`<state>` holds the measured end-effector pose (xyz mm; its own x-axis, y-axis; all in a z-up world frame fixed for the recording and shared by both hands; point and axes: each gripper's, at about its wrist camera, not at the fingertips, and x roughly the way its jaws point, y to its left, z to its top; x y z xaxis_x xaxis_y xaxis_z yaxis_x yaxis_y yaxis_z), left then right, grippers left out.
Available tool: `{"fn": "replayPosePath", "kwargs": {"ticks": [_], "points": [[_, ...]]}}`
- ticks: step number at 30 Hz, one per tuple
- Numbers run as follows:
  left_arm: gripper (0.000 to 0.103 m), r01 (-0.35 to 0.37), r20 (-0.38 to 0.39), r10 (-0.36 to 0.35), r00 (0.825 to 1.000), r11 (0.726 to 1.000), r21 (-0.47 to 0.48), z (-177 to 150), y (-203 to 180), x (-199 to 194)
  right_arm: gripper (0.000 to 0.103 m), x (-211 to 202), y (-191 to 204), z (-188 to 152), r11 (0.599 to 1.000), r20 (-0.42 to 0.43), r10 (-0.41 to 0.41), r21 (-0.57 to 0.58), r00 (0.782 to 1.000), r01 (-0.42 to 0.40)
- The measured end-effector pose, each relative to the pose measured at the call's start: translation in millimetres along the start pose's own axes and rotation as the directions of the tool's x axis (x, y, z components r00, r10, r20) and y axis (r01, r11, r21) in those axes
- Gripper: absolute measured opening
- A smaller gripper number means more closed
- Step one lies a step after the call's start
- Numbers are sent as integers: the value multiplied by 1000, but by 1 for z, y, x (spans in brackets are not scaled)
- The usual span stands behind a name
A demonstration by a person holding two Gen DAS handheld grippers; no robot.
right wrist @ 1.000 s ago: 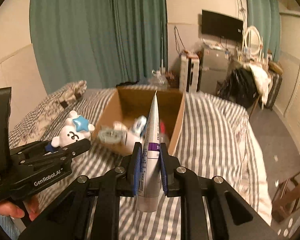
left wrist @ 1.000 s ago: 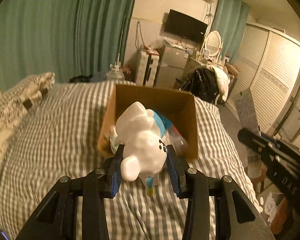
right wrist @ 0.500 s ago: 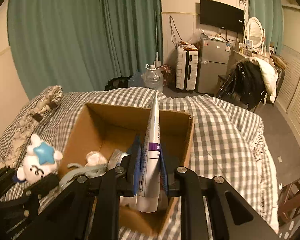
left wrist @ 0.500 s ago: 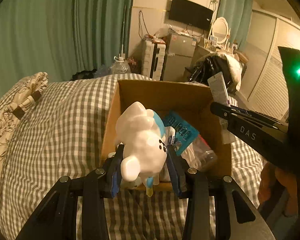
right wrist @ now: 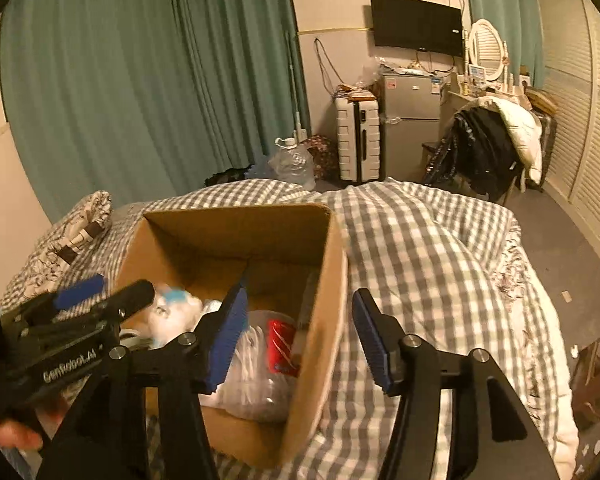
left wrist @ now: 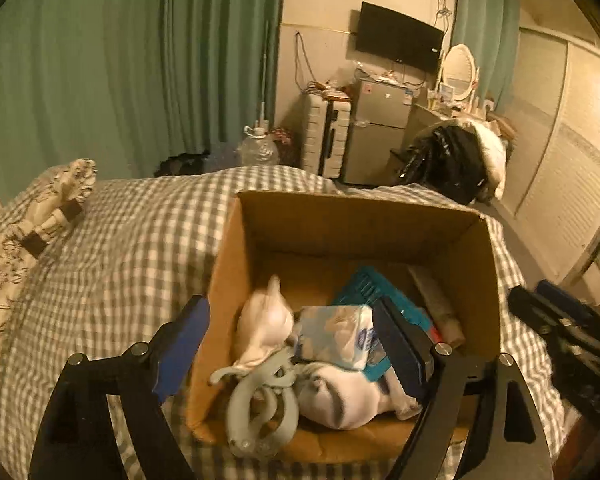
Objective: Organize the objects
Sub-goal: 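Lower the plush toy and toothpaste tube into the box and open both grippers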
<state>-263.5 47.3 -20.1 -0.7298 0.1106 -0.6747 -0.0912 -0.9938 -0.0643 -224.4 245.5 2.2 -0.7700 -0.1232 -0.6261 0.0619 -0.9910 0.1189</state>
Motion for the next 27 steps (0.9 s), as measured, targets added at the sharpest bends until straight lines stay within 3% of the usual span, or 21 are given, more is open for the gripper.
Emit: {"fn": "replayPosePath", "kwargs": {"ticks": [5,10,18,20,27], "points": [[86,-12,-4,12,1000,1000,-10,-8,7,-34,62,-34,-1,-4,998,14,-57,-1,998,57],[98,-21,97,22,995,1000,-10,-11,12,-108,72,-89,4,-9,997,47,-82,6,996,81],[103,-120,272,112,956,993,14,-17,35,-226,97,-178,42,-15,991,121,-119,-42,986,125],[103,-140,285,132,950,990,11,-21,43,-240,102,-201,56,-18,988,155,-128,-67,980,139],[103,-147,326,156,932,988,-54,-45,59,-265,103,-235,90,-32,976,202,-149,-130,968,177]]}}
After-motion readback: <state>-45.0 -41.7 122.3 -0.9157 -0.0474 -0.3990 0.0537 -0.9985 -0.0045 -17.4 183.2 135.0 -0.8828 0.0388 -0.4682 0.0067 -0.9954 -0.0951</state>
